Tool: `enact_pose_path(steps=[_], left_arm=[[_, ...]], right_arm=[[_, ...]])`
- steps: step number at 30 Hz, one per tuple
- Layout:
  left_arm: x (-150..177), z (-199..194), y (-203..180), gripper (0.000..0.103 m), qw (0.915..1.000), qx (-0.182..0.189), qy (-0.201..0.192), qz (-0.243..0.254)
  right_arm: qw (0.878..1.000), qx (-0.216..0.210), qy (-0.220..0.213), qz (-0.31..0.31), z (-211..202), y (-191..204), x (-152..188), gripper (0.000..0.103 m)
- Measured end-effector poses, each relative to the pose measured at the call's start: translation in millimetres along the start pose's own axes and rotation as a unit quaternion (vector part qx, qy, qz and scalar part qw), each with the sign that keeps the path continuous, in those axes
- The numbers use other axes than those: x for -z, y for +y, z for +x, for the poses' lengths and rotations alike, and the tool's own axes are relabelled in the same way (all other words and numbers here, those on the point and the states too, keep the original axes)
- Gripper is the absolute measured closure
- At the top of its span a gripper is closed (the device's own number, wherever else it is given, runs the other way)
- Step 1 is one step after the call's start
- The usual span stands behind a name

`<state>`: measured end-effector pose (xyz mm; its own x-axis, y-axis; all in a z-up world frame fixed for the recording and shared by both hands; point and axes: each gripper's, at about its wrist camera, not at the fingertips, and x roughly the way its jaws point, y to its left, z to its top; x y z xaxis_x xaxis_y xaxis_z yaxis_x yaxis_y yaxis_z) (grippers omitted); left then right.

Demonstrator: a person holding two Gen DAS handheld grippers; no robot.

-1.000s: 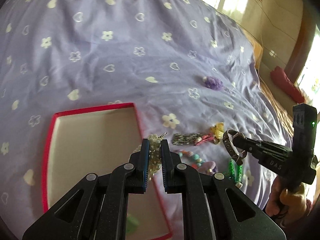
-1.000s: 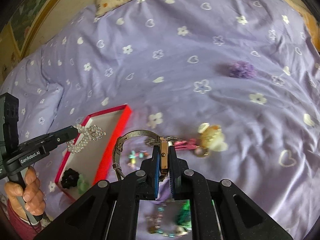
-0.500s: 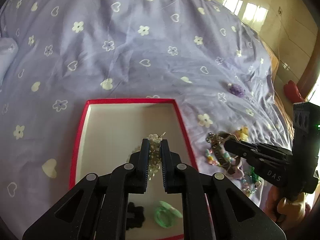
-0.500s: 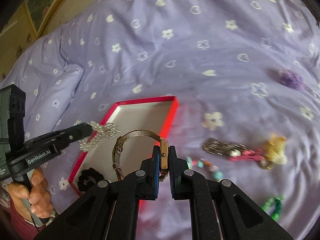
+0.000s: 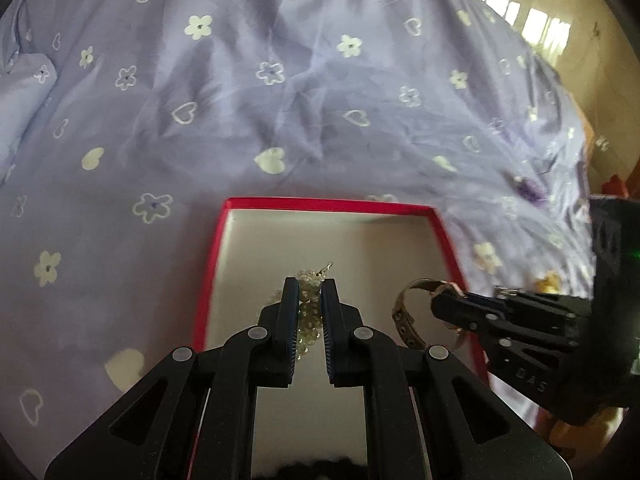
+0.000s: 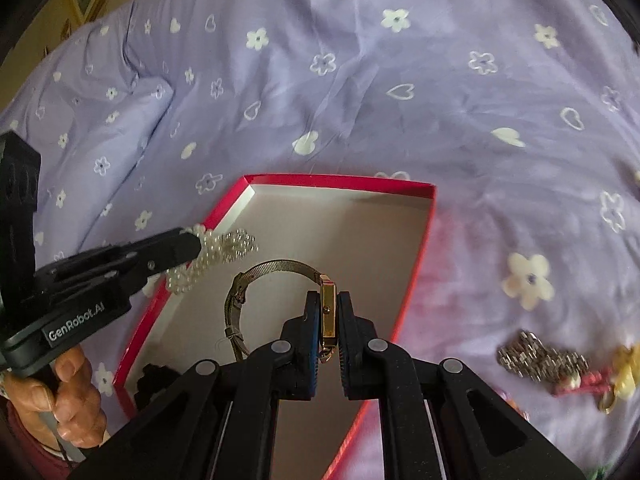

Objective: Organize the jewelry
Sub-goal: 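Carry bracelet and watch into the red box and open both tools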

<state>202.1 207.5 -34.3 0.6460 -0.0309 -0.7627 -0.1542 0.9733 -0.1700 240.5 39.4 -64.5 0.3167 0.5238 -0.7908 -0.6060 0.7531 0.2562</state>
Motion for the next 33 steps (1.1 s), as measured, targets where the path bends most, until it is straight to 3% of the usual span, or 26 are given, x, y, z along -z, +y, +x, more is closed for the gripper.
enact_pose_path(steps=[10,28,33], left_arm=[[17,31,5,0.094,0.9992,-0.002,0.039,0.004],[18,47,3,0.092,0.9958,-0.013,0.09,0.005],[18,45,4,0.071,0.9951,-0.018,0.097,0.004]], right_arm=[[0.999,0.014,0.036,-0.024,33,0,-5,0.095],[0.994,0.032,0.072,-0.073,44,11,-13,0.09],[0.995,0.03,0.07,-0.068,43,12,-13,0.084]])
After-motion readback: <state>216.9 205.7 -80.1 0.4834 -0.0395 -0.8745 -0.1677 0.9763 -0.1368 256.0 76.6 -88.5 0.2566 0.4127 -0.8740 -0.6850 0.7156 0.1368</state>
